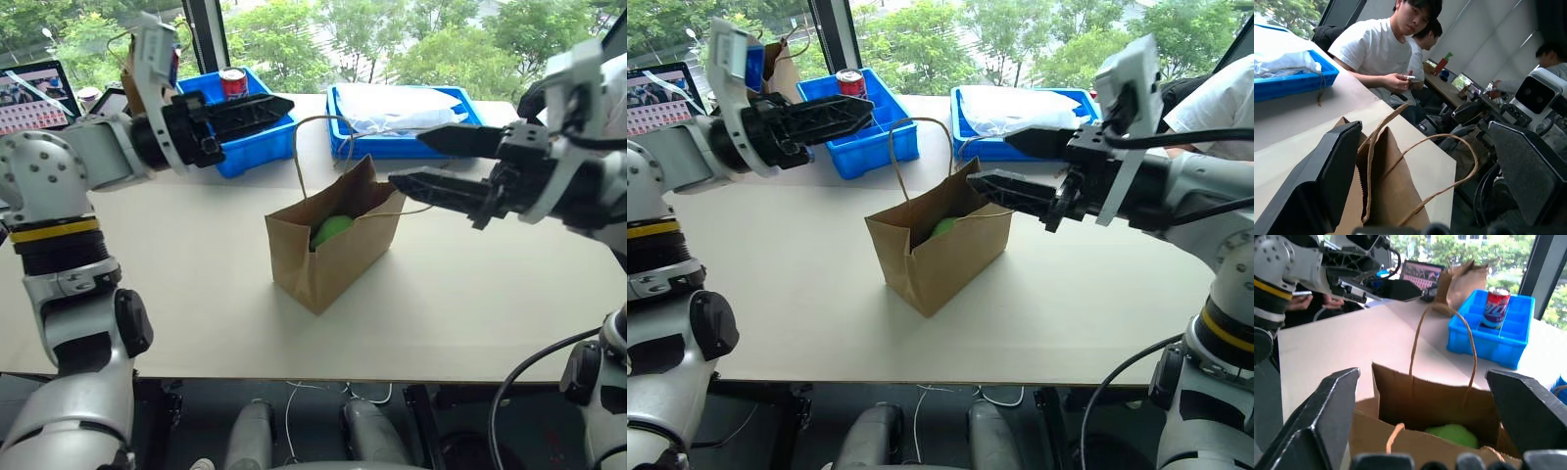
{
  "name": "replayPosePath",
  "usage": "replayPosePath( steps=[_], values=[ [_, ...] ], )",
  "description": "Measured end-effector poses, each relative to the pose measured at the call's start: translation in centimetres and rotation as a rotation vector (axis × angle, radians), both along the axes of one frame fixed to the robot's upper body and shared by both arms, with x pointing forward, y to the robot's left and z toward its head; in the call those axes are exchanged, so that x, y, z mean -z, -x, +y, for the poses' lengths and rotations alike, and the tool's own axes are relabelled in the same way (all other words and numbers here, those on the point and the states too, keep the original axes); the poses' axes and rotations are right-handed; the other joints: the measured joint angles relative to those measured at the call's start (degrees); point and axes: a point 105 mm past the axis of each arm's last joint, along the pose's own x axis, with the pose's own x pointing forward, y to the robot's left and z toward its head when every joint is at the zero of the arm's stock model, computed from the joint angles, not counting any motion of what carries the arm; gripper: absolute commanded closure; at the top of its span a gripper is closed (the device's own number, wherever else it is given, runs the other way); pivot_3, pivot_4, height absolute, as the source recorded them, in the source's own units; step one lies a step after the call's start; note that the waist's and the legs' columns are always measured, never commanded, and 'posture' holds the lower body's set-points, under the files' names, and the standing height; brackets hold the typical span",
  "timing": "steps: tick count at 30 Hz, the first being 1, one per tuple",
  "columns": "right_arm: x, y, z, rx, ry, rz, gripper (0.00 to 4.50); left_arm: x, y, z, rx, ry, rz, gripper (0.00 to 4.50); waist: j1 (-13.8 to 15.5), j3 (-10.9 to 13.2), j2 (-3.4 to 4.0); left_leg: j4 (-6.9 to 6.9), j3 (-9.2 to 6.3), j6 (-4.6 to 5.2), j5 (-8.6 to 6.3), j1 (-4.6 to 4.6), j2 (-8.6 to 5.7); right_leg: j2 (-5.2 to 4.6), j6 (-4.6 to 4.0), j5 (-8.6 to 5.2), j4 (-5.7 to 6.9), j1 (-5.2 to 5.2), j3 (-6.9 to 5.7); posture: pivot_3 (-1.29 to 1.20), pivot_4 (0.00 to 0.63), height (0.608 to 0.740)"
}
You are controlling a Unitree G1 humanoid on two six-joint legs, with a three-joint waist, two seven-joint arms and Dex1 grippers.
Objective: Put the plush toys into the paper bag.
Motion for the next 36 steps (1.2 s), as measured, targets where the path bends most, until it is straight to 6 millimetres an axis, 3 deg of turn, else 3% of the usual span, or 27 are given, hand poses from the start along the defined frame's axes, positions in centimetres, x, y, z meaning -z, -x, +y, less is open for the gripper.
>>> replayPosePath(
  steps=[2,6,9,12,16,20,28,36],
  values=[
    [0.2,0.7,-1.3,0.033,0.049,0.023,0.01,1.2,1.0,1.4,0.017,-0.056,-0.084,0.00,0.13,0.01,0.03,-0.06,0.06,0.02,-0.01,0.00,0.00,-0.04,-0.07,-0.04,-0.06,0.01,0.00,0.00,0.150,0.715],
    [5.9,3.0,-5.3,0.136,0.227,0.320,0.01,8.6,1.8,5.2,0.020,-0.314,-0.132,0.00,1.01,0.01,0.02,-0.13,0.06,0.11,-0.07,-0.02,0.08,-0.08,-0.33,-0.21,-0.16,0.04,-0.21,0.00,0.150,0.715],
    [7.7,4.1,-5.7,0.133,0.248,0.392,0.67,11.6,2.3,5.3,0.066,-0.399,-0.153,0.00,1.57,0.02,0.01,-0.01,0.05,0.11,-0.07,-0.01,0.13,-0.06,-0.33,-0.22,-0.07,0.08,-0.24,0.00,0.150,0.715],
    [9.6,3.6,-5.4,0.156,0.228,0.395,1.79,12.0,1.9,4.8,0.035,-0.404,-0.221,0.00,1.66,0.02,-0.03,0.07,0.05,0.27,0.03,0.05,0.15,-0.05,-0.22,-0.27,-0.09,0.19,-0.26,0.00,0.150,0.715],
    [14.0,1.1,-2.8,0.179,0.201,0.391,3.16,12.9,1.3,2.0,0.007,-0.350,-0.267,0.00,1.49,0.03,-0.02,0.11,0.09,0.35,0.10,-0.03,0.13,-0.05,0.17,-0.38,0.04,0.06,-0.21,0.00,0.150,0.715],
    [15.0,-0.5,-1.1,0.208,0.182,0.301,4.46,13.0,1.5,0.2,-0.019,-0.341,-0.265,0.00,1.29,0.05,0.01,0.07,0.03,0.37,0.09,-0.10,0.12,-0.02,-0.10,-0.22,0.06,0.02,-0.23,0.00,0.150,0.715],
    [13.5,-2.7,4.0,0.159,0.056,0.146,4.46,13.8,3.4,-2.0,0.030,-0.331,-0.189,0.00,0.94,0.05,0.01,0.07,-0.03,0.37,0.09,-0.01,0.12,0.00,-0.15,-0.20,0.14,0.08,-0.27,0.00,0.150,0.715],
    [15.1,-3.0,6.6,0.123,0.054,0.165,4.46,15.2,3.6,-3.8,0.030,-0.331,-0.116,0.00,1.32,0.05,0.01,0.07,-0.03,0.37,0.09,-0.03,0.10,-0.02,-0.16,-0.19,0.11,0.09,-0.28,0.00,0.150,0.715]
  ],
)
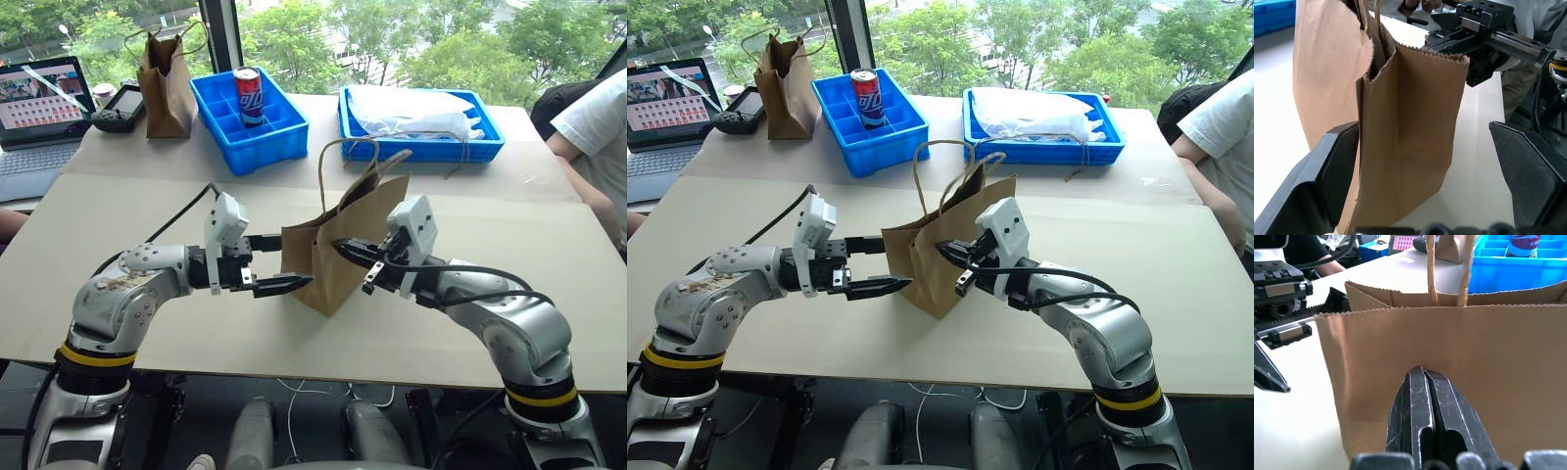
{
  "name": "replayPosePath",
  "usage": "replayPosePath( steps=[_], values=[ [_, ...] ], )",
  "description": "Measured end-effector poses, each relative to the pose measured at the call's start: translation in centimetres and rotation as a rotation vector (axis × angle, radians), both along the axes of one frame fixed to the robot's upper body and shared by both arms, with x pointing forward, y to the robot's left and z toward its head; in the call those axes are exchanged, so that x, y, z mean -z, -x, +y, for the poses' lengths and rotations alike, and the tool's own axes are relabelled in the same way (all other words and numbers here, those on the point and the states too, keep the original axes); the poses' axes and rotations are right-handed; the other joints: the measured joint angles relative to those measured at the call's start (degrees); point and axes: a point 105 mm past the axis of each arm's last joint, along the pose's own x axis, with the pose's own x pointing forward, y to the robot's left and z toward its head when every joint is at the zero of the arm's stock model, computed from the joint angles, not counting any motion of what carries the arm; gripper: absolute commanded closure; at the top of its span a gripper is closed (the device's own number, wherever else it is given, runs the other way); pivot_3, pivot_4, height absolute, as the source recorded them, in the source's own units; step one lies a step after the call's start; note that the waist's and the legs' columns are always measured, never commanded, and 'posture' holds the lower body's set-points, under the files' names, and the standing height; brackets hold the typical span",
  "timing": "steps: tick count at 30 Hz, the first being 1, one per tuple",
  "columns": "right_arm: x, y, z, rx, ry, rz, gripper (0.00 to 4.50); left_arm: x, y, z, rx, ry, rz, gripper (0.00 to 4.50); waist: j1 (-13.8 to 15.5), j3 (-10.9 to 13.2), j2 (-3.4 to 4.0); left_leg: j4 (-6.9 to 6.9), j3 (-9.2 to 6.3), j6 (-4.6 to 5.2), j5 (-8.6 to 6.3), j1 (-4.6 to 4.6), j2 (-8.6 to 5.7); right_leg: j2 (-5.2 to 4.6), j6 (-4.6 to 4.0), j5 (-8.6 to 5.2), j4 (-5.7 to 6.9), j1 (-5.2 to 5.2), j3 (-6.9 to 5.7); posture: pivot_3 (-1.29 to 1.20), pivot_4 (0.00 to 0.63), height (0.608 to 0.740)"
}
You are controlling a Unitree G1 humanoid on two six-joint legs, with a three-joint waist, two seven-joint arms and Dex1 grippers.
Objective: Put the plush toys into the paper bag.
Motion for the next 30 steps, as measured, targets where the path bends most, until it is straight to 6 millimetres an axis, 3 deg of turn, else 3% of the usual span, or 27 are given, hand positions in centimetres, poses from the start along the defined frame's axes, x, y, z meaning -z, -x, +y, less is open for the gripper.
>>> replayPosePath(
  steps=[9,10,11,21,22,25,30],
  values=[
    [1.0,-0.8,-0.2,0.021,0.019,-0.002,4.46,0.7,-0.6,-2.0,-0.041,0.037,0.054,0.00,0.00,0.00,0.00,0.01,-0.01,0.00,0.00,0.03,0.00,0.01,-0.01,0.00,0.10,-0.01,0.00,0.00,0.150,0.715],
    [1.0,-0.8,0.0,0.019,0.015,-0.002,4.50,0.6,-0.7,-2.3,-0.043,0.038,0.052,0.52,-0.01,0.00,0.00,0.01,0.00,0.00,0.00,0.03,0.00,0.01,-0.01,0.00,0.10,-0.01,0.00,0.00,0.150,0.715],
    [1.1,-0.8,0.1,0.018,0.017,-0.002,4.50,0.5,-0.7,-2.5,-0.045,0.040,0.050,0.71,-0.02,0.00,0.00,0.01,-0.01,0.00,0.00,0.03,0.00,0.01,-0.01,0.00,0.10,-0.01,0.00,0.00,0.150,0.715],
    [1.3,-1.0,0.0,0.033,0.023,-0.004,4.50,0.0,-2.3,-2.5,-0.109,0.022,0.018,4.26,0.01,0.00,0.00,0.01,-0.01,-0.01,0.01,0.03,-0.02,0.01,-0.01,0.01,0.11,-0.01,0.00,0.00,0.150,0.715],
    [1.3,-1.0,0.0,0.035,0.023,-0.004,4.50,-0.1,-2.5,-2.4,-0.113,0.021,0.012,4.45,0.02,0.00,0.00,0.01,-0.01,-0.01,0.00,0.03,-0.02,0.01,-0.01,0.00,0.10,-0.01,0.00,0.00,0.150,0.715],
    [1.1,-0.9,-0.9,0.055,0.040,-0.013,4.50,-0.5,-3.1,-2.2,-0.115,0.024,-0.016,4.45,0.11,0.00,0.00,0.02,-0.01,-0.01,0.01,0.02,-0.02,0.01,-0.01,0.01,0.10,-0.01,0.00,0.00,0.150,0.715],
    [0.5,1.6,-5.6,0.083,0.134,0.050,4.50,-2.1,-4.0,-0.8,-0.049,0.016,-0.120,4.45,0.52,0.01,0.00,0.00,-0.02,0.00,0.00,-0.02,-0.05,-0.01,-0.02,0.00,-0.04,0.03,-0.02,0.00,0.150,0.715]
  ],
)
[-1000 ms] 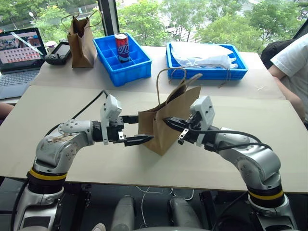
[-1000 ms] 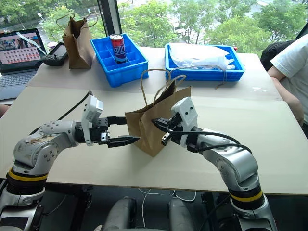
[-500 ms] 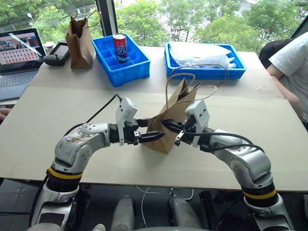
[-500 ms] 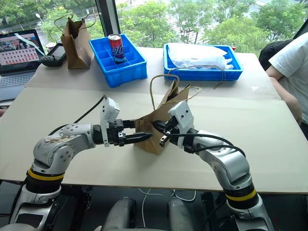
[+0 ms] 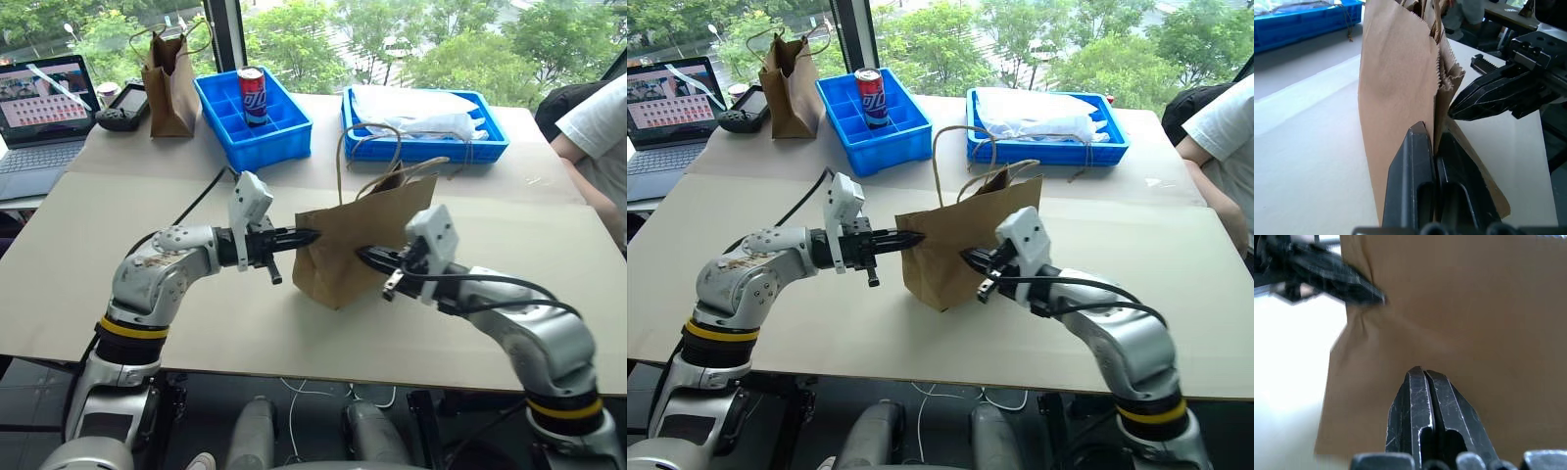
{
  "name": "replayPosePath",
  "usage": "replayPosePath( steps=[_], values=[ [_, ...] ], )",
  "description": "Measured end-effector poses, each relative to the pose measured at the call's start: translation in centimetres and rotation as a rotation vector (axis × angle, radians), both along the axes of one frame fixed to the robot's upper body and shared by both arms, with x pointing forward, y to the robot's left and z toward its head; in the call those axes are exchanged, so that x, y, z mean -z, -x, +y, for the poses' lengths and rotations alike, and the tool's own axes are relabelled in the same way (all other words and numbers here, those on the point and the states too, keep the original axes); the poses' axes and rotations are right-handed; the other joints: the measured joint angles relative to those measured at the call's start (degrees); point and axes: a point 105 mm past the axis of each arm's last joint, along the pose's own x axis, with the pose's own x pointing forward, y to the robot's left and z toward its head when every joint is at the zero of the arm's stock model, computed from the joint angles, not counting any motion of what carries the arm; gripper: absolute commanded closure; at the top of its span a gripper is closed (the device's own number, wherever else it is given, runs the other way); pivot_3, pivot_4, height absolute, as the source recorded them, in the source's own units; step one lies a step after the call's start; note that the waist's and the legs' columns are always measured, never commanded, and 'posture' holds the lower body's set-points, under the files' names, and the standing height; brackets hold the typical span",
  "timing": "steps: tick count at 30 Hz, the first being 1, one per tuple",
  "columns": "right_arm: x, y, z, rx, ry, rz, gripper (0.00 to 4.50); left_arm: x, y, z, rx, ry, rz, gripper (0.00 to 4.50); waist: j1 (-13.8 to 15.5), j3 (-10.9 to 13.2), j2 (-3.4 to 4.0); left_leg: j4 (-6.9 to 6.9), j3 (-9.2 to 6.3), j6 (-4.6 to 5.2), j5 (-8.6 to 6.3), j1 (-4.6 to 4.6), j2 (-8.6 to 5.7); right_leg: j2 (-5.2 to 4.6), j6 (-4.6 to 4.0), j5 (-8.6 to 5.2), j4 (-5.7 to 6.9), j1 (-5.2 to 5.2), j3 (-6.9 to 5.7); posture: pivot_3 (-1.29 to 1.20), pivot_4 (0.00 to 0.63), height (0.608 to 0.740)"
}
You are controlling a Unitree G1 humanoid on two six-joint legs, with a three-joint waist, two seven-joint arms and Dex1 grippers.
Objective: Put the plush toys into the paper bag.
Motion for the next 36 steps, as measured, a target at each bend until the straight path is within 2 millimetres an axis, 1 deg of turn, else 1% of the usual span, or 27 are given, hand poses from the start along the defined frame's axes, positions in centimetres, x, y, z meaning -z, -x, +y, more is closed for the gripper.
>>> replayPosePath(
  steps=[1,4,6,9,11,13,15,18,21,22,24,25,27,29,30,31,32,33,34,36],
  values=[
    [0.1,0.9,-1.1,0.003,0.026,0.028,4.50,-0.5,-0.1,0.2,0.036,-0.008,-0.035,4.45,0.05,0.00,0.00,0.00,0.00,0.00,0.00,-0.01,0.00,0.00,0.00,0.00,-0.01,0.00,-0.01,0.00,0.150,0.715],
    [1.1,3.4,-4.6,0.038,0.119,0.167,4.50,-1.4,-0.3,1.3,0.159,-0.048,-0.123,4.45,0.00,0.00,0.01,-0.02,0.01,0.01,0.00,0.02,-0.02,-0.01,-0.04,-0.02,-0.04,0.05,-0.03,0.00,0.150,0.715],
    [1.1,4.1,-6.3,0.079,0.142,0.203,4.50,-1.7,-0.4,2.0,0.226,-0.063,-0.152,4.45,-0.22,0.00,0.01,0.00,0.01,0.01,0.00,0.05,0.01,0.01,-0.05,-0.03,-0.05,0.06,-0.03,0.00,0.150,0.715],
    [1.4,5.2,-8.8,0.142,0.191,0.254,4.50,-2.0,-0.2,2.4,0.390,-0.073,-0.203,4.45,-0.28,0.00,0.01,0.00,0.00,0.02,0.01,0.05,0.02,0.02,-0.05,-0.04,-0.03,0.06,-0.03,0.00,0.150,0.715],
    [1.5,5.5,-10.0,0.181,0.213,0.272,4.50,-2.2,-0.2,2.6,0.452,-0.101,-0.230,4.45,-0.37,0.00,0.01,0.01,0.01,0.02,0.01,0.04,0.02,0.02,-0.04,-0.05,-0.03,0.05,-0.02,0.00,0.150,0.715],
    [1.4,5.5,-10.5,0.202,0.216,0.262,4.50,-2.2,0.0,2.6,0.502,-0.138,-0.259,4.45,-0.55,0.00,0.01,0.01,0.01,0.02,0.01,0.05,0.03,0.02,-0.02,-0.05,-0.01,0.06,0.02,0.00,0.150,0.715],
    [1.3,5.5,-10.4,0.196,0.215,0.256,4.50,-2.0,-0.2,2.5,0.518,-0.147,-0.272,4.45,-0.48,0.00,0.01,0.02,0.00,0.02,0.01,0.05,0.03,0.02,0.06,-0.10,0.01,0.06,0.02,0.00,0.150,0.715],
    [1.2,5.5,-10.3,0.187,0.212,0.247,4.50,-0.4,-1.2,2.7,0.515,-0.229,-0.271,4.45,-0.32,0.01,0.00,0.04,-0.01,0.02,0.01,0.03,0.01,0.02,0.18,-0.17,0.00,0.07,0.01,0.00,0.150,0.715],
    [0.7,5.2,-10.1,0.183,0.208,0.223,4.50,0.8,-2.1,3.4,0.484,-0.297,-0.254,4.45,-0.33,0.01,0.00,0.04,-0.01,0.02,0.01,0.01,0.01,0.03,0.17,-0.17,-0.01,0.05,0.00,0.00,0.150,0.715],
    [0.6,5.1,-10.0,0.180,0.208,0.219,4.50,1.1,-2.3,3.7,0.477,-0.311,-0.252,4.19,-0.35,0.01,0.00,0.04,-0.01,0.02,0.01,0.01,0.01,0.02,0.17,-0.17,-0.01,0.04,0.00,0.00,0.150,0.715],
    [0.5,4.9,-9.9,0.175,0.206,0.215,4.50,1.7,-2.4,4.0,0.473,-0.333,-0.254,3.85,-0.32,0.01,0.00,0.04,-0.02,0.02,0.00,0.00,0.01,0.02,0.17,-0.17,-0.01,0.05,0.00,0.00,0.150,0.715],
    [0.4,4.8,-9.8,0.172,0.207,0.209,4.50,2.0,-2.4,4.2,0.473,-0.349,-0.254,3.61,-0.32,0.01,0.00,0.04,-0.01,0.02,0.01,0.00,0.01,0.01,0.17,-0.17,0.00,0.05,0.01,0.00,0.150,0.715],
    [0.2,4.6,-9.8,0.168,0.212,0.205,4.50,2.5,-2.4,4.4,0.474,-0.370,-0.245,2.85,-0.30,0.01,0.00,0.04,-0.01,0.02,0.01,0.00,0.01,0.02,0.17,-0.17,0.01,0.05,0.00,0.00,0.150,0.715],
    [0.4,4.5,-9.8,0.158,0.217,0.217,4.50,2.5,-2.4,4.8,0.464,-0.378,-0.237,2.21,-0.31,0.01,0.00,0.04,-0.01,0.02,0.01,0.01,0.02,0.02,0.17,-0.17,0.03,0.04,0.00,0.00,0.150,0.715],
    [0.5,4.5,-9.8,0.152,0.215,0.227,4.50,2.3,-2.4,5.2,0.453,-0.377,-0.230,1.95,-0.36,0.01,0.00,0.04,-0.01,0.02,0.01,0.00,0.02,0.02,0.17,-0.17,0.03,0.02,0.01,0.00,0.150,0.715],
    [0.6,4.4,-9.9,0.148,0.214,0.234,4.50,2.0,-2.5,5.6,0.438,-0.370,-0.228,1.61,-0.43,0.01,0.00,0.04,-0.01,0.02,0.01,0.00,0.02,0.02,0.17,-0.17,0.04,0.01,0.01,0.00,0.150,0.715],
    [0.6,4.3,-10.0,0.149,0.218,0.239,4.50,1.5,-2.5,6.0,0.421,-0.355,-0.237,1.31,-0.49,0.01,0.00,0.04,-0.01,0.02,0.01,0.00,0.03,0.02,0.17,-0.17,0.05,0.01,0.01,0.00,0.150,0.715],
    [0.6,4.2,-10.2,0.149,0.222,0.239,4.50,0.8,-2.5,6.6,0.392,-0.334,-0.246,0.91,-0.53,0.01,0.00,0.04,-0.01,0.02,0.01,0.00,0.04,0.02,0.16,-0.17,0.05,0.01,0.01,0.00,0.150,0.715],
    [0.5,4.0,-10.3,0.150,0.221,0.236,4.50,0.3,-2.5,7.2,0.367,-0.311,-0.253,0.66,-0.56,0.01,0.00,0.04,-0.01,0.02,0.01,0.01,0.04,0.02,0.17,-0.17,0.07,0.00,0.00,0.00,0.150,0.715],
    [0.6,3.8,-10.5,0.155,0.214,0.234,4.50,-0.8,-2.5,9.1,0.290,-0.268,-0.230,0.05,-0.70,0.01,0.00,0.04,-0.01,0.02,0.01,0.01,0.04,0.03,0.16,-0.18,0.14,-0.02,0.00,0.00,0.150,0.715]
  ],
)
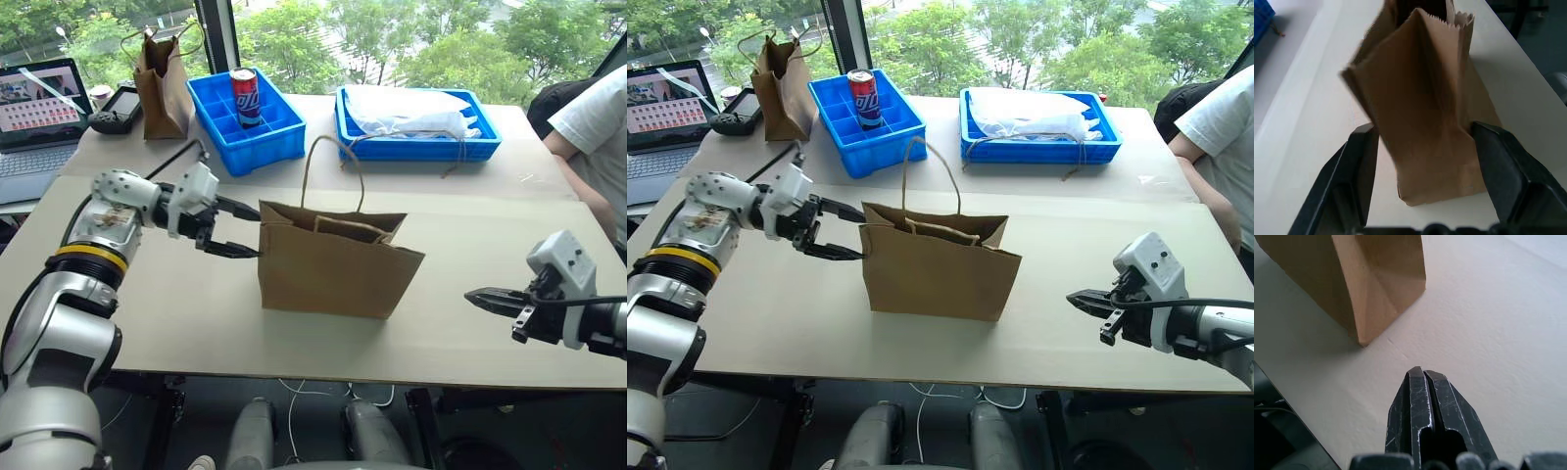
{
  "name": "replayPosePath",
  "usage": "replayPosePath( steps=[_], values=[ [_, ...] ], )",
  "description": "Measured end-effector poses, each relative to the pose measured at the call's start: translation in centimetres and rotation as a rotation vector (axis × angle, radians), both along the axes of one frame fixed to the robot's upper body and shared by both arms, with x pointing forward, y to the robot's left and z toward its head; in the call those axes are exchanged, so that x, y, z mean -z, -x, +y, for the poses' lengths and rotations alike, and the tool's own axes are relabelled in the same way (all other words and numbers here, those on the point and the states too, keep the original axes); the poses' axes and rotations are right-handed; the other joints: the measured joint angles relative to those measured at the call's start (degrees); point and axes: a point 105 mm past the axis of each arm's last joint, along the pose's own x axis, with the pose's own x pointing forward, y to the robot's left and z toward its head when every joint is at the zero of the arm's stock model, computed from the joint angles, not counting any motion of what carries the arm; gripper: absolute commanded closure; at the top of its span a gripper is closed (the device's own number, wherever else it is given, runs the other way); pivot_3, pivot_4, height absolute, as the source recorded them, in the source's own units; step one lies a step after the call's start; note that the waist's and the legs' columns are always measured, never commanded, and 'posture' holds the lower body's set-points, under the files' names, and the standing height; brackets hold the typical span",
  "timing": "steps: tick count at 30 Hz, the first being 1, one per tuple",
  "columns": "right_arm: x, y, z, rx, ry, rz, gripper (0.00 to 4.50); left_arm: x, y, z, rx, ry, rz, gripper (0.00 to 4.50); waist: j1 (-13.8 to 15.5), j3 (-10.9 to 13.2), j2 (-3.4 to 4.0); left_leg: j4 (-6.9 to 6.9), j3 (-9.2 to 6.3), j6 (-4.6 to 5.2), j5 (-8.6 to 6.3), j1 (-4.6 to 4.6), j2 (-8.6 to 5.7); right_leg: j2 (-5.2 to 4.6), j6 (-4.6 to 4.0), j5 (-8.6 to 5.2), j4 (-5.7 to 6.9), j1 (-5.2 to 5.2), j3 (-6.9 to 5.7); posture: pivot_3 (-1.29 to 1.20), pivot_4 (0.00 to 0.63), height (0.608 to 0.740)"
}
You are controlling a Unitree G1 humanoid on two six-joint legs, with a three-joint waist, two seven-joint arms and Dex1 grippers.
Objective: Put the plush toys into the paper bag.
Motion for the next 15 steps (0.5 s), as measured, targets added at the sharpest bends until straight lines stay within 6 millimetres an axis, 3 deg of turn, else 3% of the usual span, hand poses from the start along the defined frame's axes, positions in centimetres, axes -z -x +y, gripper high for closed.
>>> replayPosePath(
  steps=[4,6,11,15],
  values=[
    [0.3,-0.4,-0.2,0.024,-0.057,-0.032,4.50,-0.3,1.1,5.0,-0.194,0.103,0.110,0.05,-0.77,0.00,0.00,-0.01,0.00,0.01,0.00,0.04,0.02,0.00,-0.07,-0.04,0.13,-0.02,-0.02,0.00,0.150,0.715],
    [1.0,-0.9,-0.8,0.081,-0.101,-0.073,4.50,1.2,2.2,7.4,-0.331,0.146,0.219,0.05,-0.96,-0.01,0.02,-0.01,-0.02,0.00,0.00,0.05,0.04,-0.02,-0.10,-0.06,0.21,-0.02,-0.05,0.00,0.150,0.715],
    [0.8,-2.6,-1.6,0.223,-0.178,-0.274,4.50,4.9,2.6,7.4,-0.601,0.178,0.244,0.05,0.25,0.00,0.01,0.03,-0.01,-0.03,0.02,0.09,0.06,-0.08,-0.05,-0.08,0.23,0.07,-0.12,0.00,0.150,0.715],
    [1.4,-2.9,-2.4,0.325,-0.220,-0.375,4.50,7.0,3.0,5.4,-0.765,0.215,0.206,0.05,0.73,-0.01,0.01,0.03,0.03,-0.03,0.02,0.07,0.03,-0.10,-0.21,0.01,0.22,0.04,-0.09,0.00,0.150,0.715]
  ],
)
